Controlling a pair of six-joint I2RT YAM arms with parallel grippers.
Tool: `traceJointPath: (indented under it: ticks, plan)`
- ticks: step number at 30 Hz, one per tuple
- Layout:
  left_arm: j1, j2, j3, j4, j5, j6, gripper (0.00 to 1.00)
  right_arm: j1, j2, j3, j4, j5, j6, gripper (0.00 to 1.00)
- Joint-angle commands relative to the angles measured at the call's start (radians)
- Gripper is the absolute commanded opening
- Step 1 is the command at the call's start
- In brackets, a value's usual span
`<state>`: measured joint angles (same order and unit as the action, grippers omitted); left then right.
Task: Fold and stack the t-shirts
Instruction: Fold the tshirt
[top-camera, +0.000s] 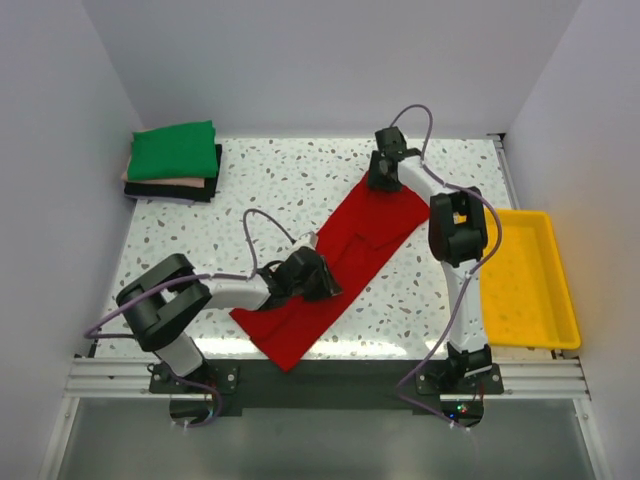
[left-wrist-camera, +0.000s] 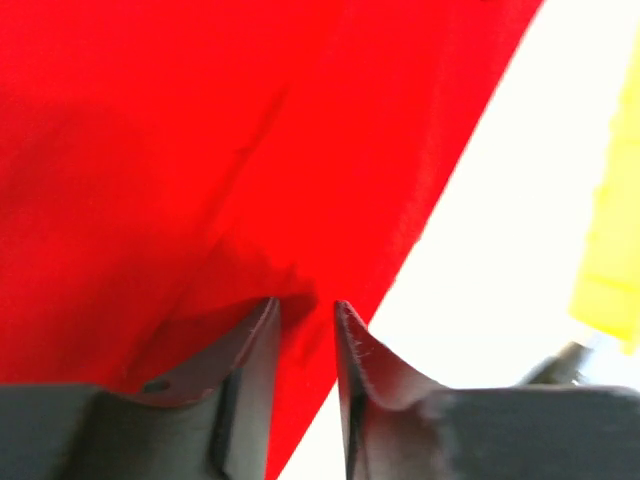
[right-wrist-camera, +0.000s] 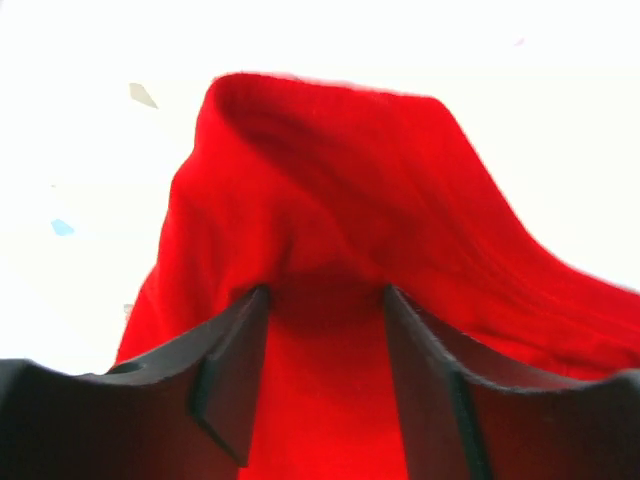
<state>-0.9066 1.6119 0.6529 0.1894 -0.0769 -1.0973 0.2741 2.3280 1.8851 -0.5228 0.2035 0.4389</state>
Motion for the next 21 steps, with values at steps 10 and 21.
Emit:
traceJointPath:
  ticks: [10,21]
  plan:
    - [0.017,-0.072,0.277,-0.226,-0.041,0.256,0.52,0.019,0.070,0.329,-0.129,-0.087,-0.146,0.89]
    - [0.018,-0.271,0.042,-0.432,-0.313,0.304,0.29,0.013,-0.258,-0.056,-0.105,0.022,0.004,0.91]
